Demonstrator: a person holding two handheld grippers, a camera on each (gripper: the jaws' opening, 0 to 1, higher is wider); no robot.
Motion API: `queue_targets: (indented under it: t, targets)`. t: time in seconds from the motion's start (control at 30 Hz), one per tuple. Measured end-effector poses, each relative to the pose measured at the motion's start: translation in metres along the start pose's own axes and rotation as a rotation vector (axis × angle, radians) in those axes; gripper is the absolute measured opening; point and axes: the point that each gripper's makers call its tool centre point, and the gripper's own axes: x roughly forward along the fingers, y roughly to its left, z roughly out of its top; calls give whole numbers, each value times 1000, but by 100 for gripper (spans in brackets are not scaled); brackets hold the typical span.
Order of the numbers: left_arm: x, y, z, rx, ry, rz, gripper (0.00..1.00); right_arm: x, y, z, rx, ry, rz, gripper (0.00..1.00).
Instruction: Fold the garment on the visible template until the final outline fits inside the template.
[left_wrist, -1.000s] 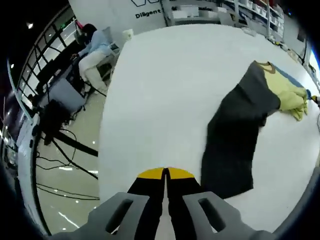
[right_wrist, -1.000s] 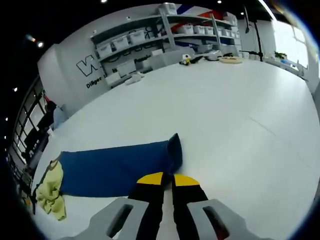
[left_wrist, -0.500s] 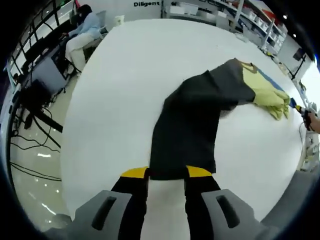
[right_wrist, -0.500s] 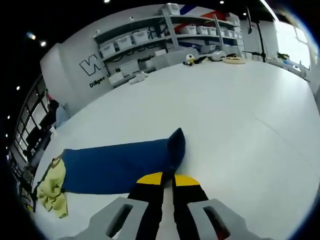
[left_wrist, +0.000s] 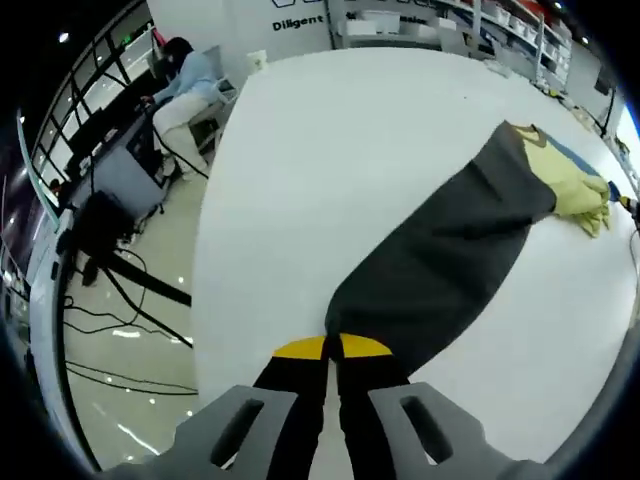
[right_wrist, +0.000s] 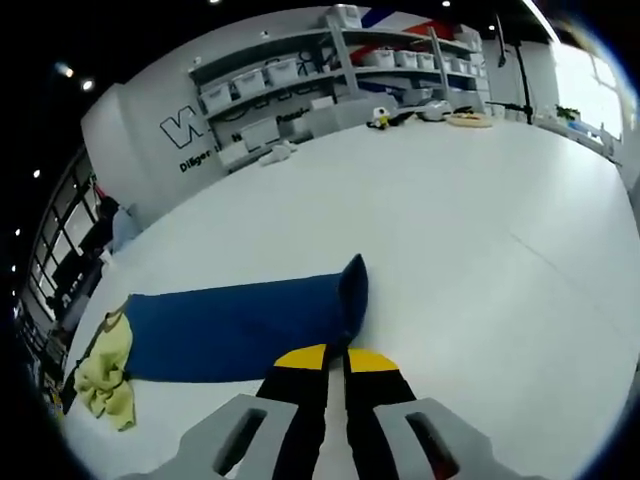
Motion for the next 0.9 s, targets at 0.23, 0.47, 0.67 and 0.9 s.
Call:
queue_targets:
  t: [0.23,0.47,0.67,0.9]
  targets:
    - [9,4,2,33,47,-6,10,-3,6,0,-37,10,16,3]
    - [5,-5,-11,-18,71,-1,26,-13,30,6,-82,-24,60,8]
    - [-15,2,8,-55,-46,88,36,-22,83,-3,-153,-24,208,8]
    - [-30,-48,23,-42,-144,-18,37,-30,152,-41,-307,41,403,8]
